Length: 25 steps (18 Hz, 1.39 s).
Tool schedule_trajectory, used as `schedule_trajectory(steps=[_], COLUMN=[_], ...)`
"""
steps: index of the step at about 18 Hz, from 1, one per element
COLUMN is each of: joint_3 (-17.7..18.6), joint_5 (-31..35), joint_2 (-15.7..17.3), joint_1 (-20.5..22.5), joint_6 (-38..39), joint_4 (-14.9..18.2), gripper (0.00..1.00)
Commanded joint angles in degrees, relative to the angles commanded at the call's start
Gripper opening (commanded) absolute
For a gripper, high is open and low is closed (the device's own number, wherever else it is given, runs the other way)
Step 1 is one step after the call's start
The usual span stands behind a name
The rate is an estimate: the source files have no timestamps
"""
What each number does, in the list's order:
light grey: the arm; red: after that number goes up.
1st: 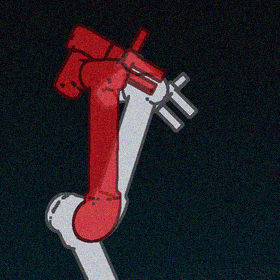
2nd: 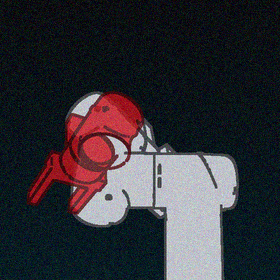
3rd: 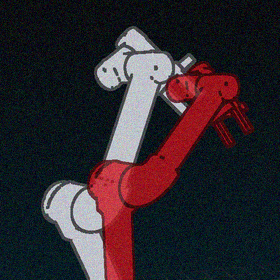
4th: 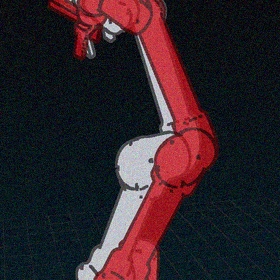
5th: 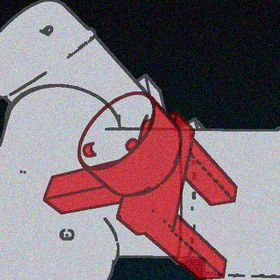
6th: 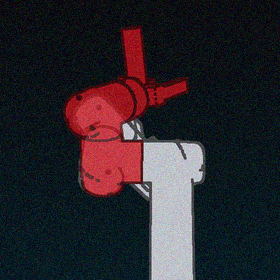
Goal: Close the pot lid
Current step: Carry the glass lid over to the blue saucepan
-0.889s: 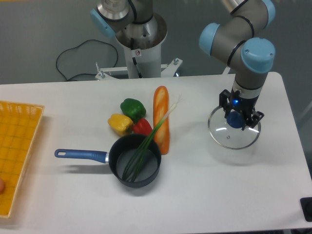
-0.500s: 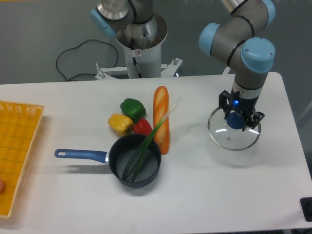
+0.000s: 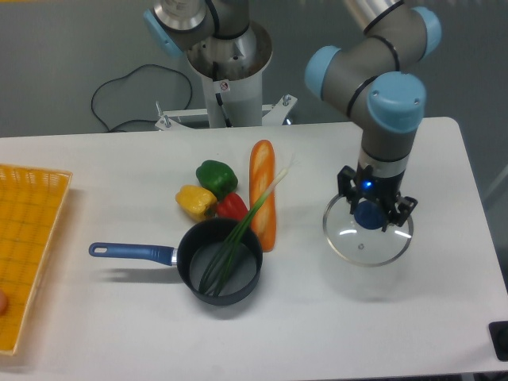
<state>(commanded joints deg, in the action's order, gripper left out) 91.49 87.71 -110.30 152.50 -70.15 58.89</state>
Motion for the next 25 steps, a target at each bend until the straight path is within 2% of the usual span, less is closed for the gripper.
schedule_trajectory(steps=[18,25], joint_3=[1.3,3.4], joint_5=[1.3,3.9], joint_2=[2.1,2.1], joint_1=[-13.3,-17.8], joint_6=[19.2,23.3], joint_4=[0.0,-0.3], gripper=[0.64,0.64])
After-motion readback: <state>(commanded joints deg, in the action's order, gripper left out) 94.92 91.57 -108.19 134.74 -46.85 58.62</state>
